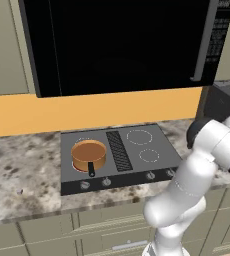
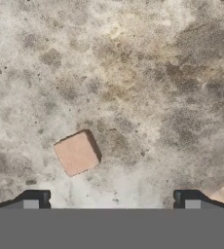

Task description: Pick up the sugar cube(s) and place them in the saucepan with hot chocolate.

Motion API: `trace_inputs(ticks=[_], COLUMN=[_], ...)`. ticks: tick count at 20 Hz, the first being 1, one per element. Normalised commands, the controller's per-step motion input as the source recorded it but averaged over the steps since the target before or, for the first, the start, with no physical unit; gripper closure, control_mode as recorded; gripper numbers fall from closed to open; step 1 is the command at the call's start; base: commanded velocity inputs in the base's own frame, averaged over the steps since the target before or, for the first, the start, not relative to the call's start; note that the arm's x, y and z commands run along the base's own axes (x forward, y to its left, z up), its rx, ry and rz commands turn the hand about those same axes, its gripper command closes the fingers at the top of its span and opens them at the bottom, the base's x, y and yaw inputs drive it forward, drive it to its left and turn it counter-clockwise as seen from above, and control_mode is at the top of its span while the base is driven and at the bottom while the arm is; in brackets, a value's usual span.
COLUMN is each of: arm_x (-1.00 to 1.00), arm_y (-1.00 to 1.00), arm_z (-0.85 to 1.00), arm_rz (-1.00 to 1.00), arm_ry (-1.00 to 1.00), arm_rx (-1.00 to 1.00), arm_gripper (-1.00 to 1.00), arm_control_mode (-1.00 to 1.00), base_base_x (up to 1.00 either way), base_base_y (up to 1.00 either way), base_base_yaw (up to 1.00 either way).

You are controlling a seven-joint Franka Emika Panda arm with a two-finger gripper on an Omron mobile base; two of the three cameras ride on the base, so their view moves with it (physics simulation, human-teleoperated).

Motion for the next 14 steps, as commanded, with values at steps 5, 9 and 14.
trace_inputs(ticks=[5,9,14], arm_x=[0.23,0.19,0.15], arm_y=[0.00,-0.06,-0.04], arm_z=[-0.13,-0.10,-0.15], arm_rz=[0.01,0.00,0.00], arm_ry=[0.00,0.00,0.00], arm_rx=[0.00,0.00,0.00], arm_gripper=[-1.00,-1.00,-1.00], arm_control_mode=[-1.00,-1.00,-1.00], base_base_x=[0.00,0.00,0.00], base_base_y=[0.00,0.00,0.00], base_base_yaw=[0.00,0.00,0.00])
